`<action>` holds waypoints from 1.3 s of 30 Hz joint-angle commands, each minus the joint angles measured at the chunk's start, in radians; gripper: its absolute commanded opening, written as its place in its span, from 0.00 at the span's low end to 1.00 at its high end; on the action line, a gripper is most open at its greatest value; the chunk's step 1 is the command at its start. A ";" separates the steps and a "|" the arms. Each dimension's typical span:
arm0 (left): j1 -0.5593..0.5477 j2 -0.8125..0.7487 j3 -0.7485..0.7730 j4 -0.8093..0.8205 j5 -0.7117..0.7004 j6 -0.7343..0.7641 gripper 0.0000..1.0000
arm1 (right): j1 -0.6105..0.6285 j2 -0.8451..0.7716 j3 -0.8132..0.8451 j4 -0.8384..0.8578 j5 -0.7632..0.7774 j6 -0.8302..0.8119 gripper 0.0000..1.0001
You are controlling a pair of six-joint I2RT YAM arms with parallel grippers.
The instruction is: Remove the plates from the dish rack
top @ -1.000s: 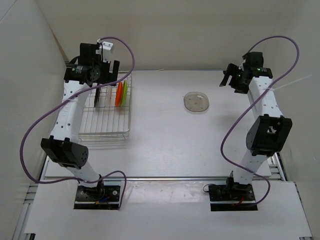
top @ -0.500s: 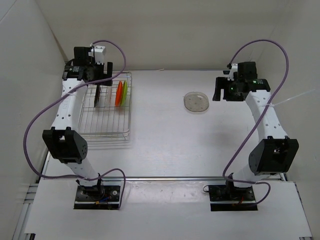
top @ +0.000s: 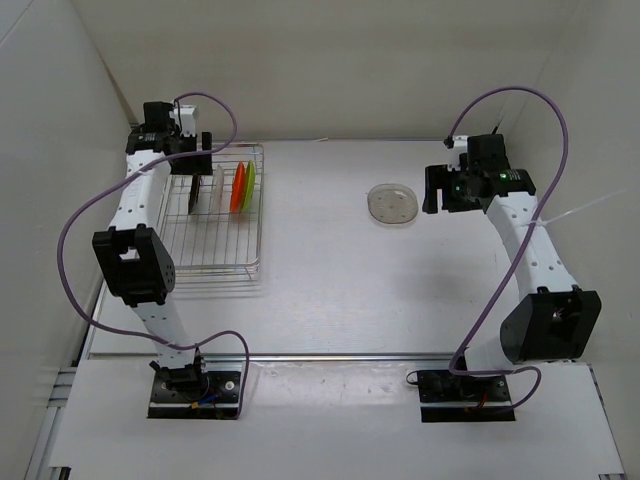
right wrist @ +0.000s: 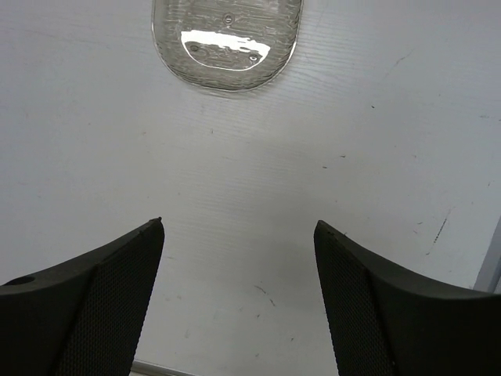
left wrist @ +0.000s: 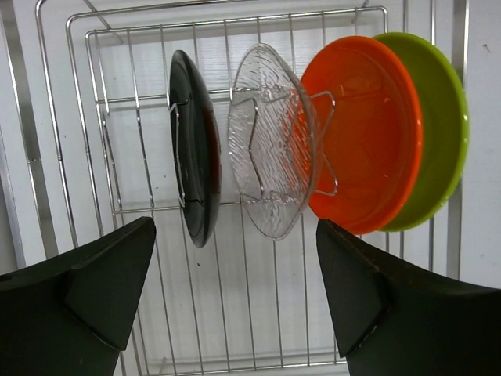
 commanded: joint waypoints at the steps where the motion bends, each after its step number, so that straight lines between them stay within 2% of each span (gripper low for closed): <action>1: 0.023 -0.006 0.013 0.039 0.016 -0.011 0.94 | 0.004 -0.045 -0.010 0.042 0.016 -0.019 0.80; 8: 0.034 0.050 0.015 0.058 0.007 -0.011 0.90 | 0.004 -0.055 -0.020 0.062 0.016 -0.019 0.79; 11: 0.034 0.059 0.004 0.058 0.027 -0.021 0.81 | 0.004 -0.055 -0.029 0.062 0.016 -0.019 0.79; 12: 0.034 0.071 -0.005 0.058 0.027 -0.031 0.74 | 0.004 -0.055 -0.029 0.062 0.016 -0.010 0.79; 14: 0.034 0.083 -0.005 0.058 0.027 -0.031 0.71 | 0.004 -0.044 -0.029 0.062 0.016 -0.010 0.79; 17: 0.034 0.093 0.004 0.058 0.027 -0.031 0.62 | 0.004 -0.035 -0.020 0.062 0.016 -0.010 0.74; 20: 0.034 0.093 0.004 0.058 0.027 -0.031 0.46 | 0.004 -0.026 -0.020 0.062 0.025 -0.001 0.74; 24: 0.034 0.093 0.004 0.058 0.027 -0.031 0.31 | 0.004 -0.025 -0.020 0.062 0.025 -0.001 0.74; 31: 0.034 0.093 0.024 0.038 0.027 -0.040 0.13 | 0.004 -0.025 -0.020 0.062 0.025 -0.001 0.74; 39: 0.034 0.062 0.070 -0.022 0.036 -0.040 0.11 | 0.004 -0.025 -0.010 0.062 0.025 -0.001 0.73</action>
